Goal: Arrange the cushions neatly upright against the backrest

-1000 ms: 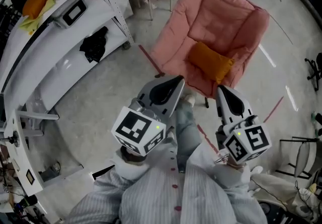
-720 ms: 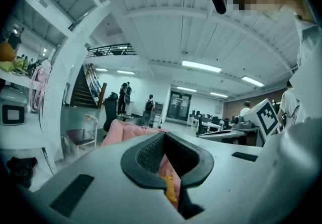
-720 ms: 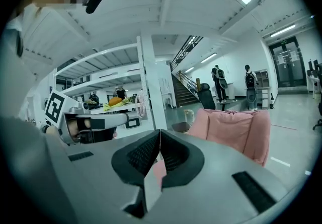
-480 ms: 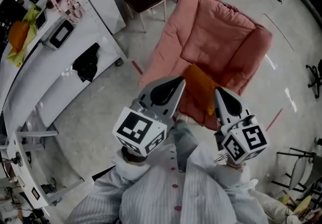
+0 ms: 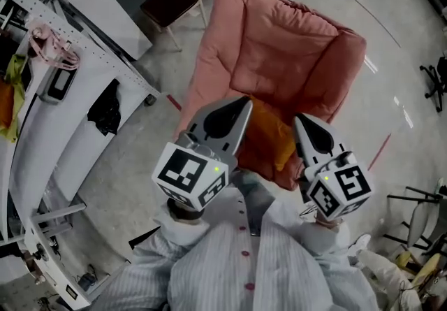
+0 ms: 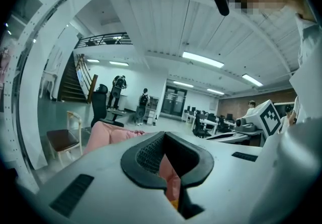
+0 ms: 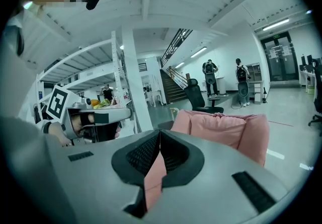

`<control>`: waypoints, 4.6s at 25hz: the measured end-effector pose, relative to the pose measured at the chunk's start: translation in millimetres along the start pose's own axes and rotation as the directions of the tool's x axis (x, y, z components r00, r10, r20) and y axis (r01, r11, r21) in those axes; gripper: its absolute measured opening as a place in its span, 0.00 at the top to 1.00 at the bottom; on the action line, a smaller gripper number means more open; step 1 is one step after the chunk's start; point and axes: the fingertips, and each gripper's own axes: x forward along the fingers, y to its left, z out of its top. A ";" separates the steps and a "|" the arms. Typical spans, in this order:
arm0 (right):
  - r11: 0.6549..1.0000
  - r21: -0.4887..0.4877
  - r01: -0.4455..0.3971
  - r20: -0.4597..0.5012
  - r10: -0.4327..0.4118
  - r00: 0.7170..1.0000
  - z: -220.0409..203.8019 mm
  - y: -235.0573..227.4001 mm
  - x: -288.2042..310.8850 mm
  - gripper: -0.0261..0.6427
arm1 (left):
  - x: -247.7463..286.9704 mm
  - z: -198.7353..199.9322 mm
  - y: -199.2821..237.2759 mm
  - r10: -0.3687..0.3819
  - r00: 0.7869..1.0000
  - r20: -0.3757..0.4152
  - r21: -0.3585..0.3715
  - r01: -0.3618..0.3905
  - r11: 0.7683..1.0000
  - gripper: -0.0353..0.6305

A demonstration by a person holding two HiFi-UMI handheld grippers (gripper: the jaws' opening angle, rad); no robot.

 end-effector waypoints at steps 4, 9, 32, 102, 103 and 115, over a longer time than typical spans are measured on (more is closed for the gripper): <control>0.998 0.028 0.048 -0.015 -0.048 0.999 -7.1 -16.4 7.3 0.94 | 22.2 -5.6 8.1 -0.046 0.999 -0.024 -0.005 0.046 0.999 0.93; 0.991 0.050 0.122 -0.036 -0.121 0.992 -10.2 -33.9 21.4 0.94 | 45.4 -12.0 27.0 -0.104 0.993 -0.060 -0.023 0.103 0.994 0.93; 0.883 0.152 0.444 -0.165 -0.421 0.892 -66.7 -76.0 58.9 0.94 | 115.2 -94.8 92.8 -0.329 0.904 -0.274 -0.112 0.310 0.944 0.93; 0.530 0.361 0.767 -0.602 -0.496 0.626 -386.8 -169.0 19.3 0.78 | 206.0 -523.5 150.3 -0.407 0.584 -0.702 -0.505 -0.006 0.863 0.65; 0.531 0.359 0.767 -0.603 -0.496 0.626 -385.4 -168.4 18.5 0.78 | 205.1 -521.0 149.8 -0.404 0.586 -0.703 -0.502 -0.006 0.865 0.65; 0.573 0.348 0.742 -0.560 -0.507 0.655 -354.3 -164.4 24.1 0.78 | 178.5 -475.3 165.0 -0.347 0.655 -0.671 -0.492 -0.044 0.870 0.66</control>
